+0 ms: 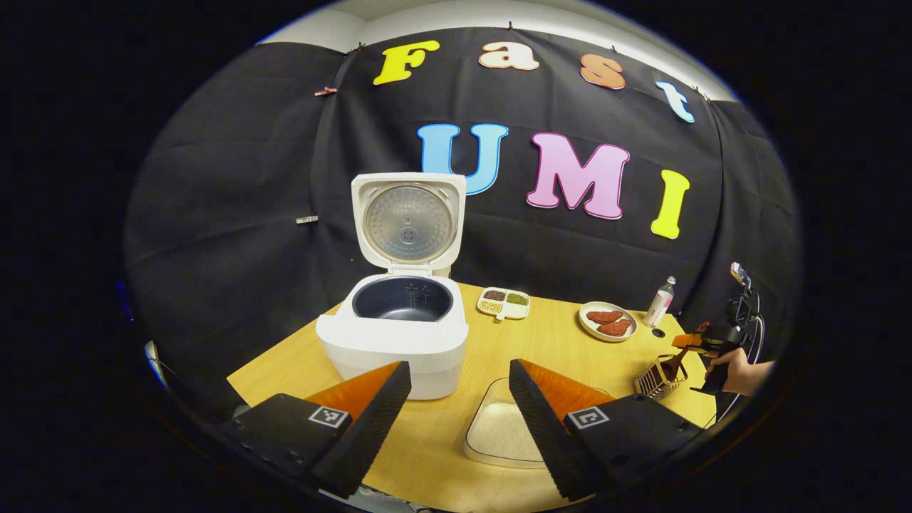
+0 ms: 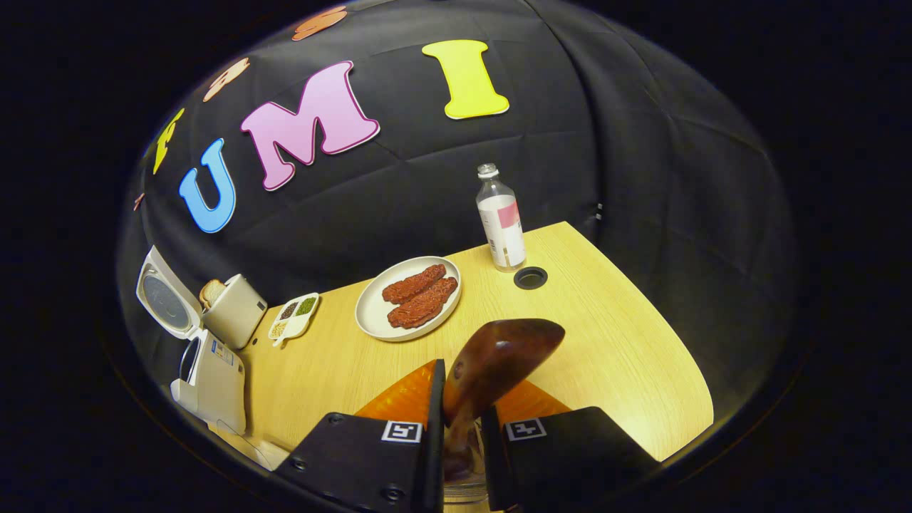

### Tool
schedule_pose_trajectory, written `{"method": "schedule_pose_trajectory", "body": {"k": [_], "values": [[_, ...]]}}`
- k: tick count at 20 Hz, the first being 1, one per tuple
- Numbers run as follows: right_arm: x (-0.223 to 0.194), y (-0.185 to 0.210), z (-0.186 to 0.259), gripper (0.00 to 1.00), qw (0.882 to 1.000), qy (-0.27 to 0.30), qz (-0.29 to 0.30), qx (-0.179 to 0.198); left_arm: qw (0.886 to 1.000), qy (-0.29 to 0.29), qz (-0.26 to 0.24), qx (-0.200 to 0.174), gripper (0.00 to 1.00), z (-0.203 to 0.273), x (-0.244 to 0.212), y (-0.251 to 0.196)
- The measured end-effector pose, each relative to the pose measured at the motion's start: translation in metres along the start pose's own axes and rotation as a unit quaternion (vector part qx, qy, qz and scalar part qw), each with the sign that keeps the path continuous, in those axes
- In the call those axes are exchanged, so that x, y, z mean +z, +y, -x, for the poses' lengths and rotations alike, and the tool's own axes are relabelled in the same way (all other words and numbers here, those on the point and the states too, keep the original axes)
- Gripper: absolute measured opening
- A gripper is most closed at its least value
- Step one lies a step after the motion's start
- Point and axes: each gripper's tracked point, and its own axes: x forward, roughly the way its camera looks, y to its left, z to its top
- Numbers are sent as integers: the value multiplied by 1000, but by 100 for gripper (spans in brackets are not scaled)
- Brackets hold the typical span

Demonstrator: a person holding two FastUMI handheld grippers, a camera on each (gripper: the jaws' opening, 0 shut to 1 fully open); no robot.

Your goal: Close the left gripper, press the button to open the rice cooker; take a wooden spoon from the chopstick holder with the right hand, scoop a spoonful of rice and pour it into the rice cooker, then put the wooden spoon back into the chopstick holder.

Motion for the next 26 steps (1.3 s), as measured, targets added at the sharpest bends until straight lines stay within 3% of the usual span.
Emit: {"method": "schedule_pose_trajectory", "body": {"k": [1,5,11,12,13,16,20,26], "values": [[0,-2,9,27,1000,2,2,-3,1000,0,-5,-4,96,-1,0,-3],[13,0,32,20,999,-28,-8,-22,999,-7,-13,-38,96,-5,0,-16],[50,6,80,19,995,-77,-19,-55,997,-7,1,-82,96,-5,6,-9],[57,8,91,14,994,-88,-18,-62,996,-8,3,-90,95,-3,7,-6],[64,9,103,19,993,-100,-14,-69,995,-9,5,-99,96,-2,6,-2],[73,17,136,19,989,-117,-9,-88,992,-6,10,-129,96,-2,5,10],[91,39,181,19,984,-147,-24,-94,987,-12,17,-159,96,0,7,29],[69,102,220,19,984,-161,-21,-69,980,-24,-35,-193,95,17,-6,50]]}}
